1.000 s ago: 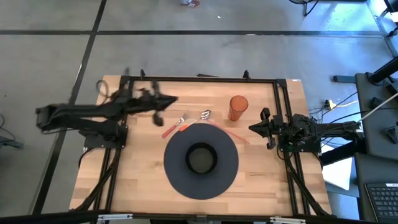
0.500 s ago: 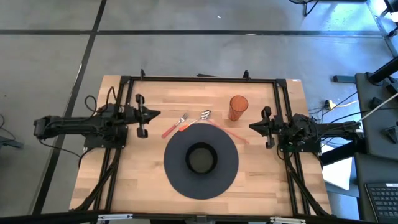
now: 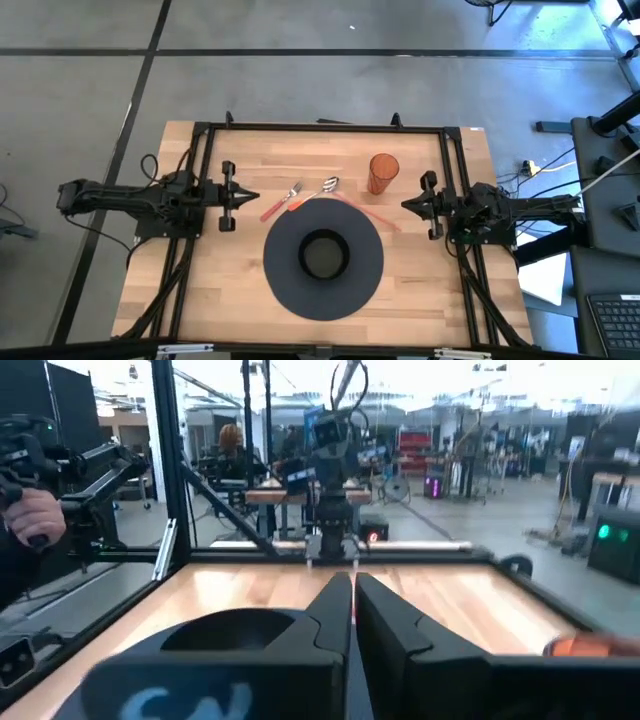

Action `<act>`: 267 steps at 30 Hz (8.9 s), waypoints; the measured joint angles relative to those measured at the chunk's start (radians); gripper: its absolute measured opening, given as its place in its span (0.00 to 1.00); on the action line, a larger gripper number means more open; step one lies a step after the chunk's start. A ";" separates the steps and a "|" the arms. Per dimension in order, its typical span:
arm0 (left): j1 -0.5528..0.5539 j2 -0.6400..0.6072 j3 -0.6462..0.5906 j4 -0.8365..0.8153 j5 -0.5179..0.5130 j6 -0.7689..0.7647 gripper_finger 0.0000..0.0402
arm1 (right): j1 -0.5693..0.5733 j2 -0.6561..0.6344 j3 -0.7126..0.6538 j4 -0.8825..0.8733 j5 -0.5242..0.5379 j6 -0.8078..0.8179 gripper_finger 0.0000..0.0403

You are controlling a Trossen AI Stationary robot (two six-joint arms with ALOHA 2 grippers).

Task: Pick & Place Utensil
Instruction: Put the orange cup to the top right of the black bowl on the mat

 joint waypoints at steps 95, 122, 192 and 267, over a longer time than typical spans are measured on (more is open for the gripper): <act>-0.024 -0.365 0.001 -0.443 -0.289 -0.001 0.01 | 0.000 0.346 0.438 -0.289 0.218 0.166 0.01; -0.025 -0.365 0.001 -0.444 -0.289 -0.008 0.01 | -0.009 1.040 1.227 -1.213 0.503 0.234 0.35; -0.024 -0.365 0.001 -0.450 -0.290 -0.014 0.01 | -0.299 1.149 1.275 -1.342 0.117 -0.194 0.52; -0.025 -0.362 0.001 -0.452 -0.291 -0.033 0.01 | -0.332 1.356 1.218 -1.326 0.129 -0.149 0.12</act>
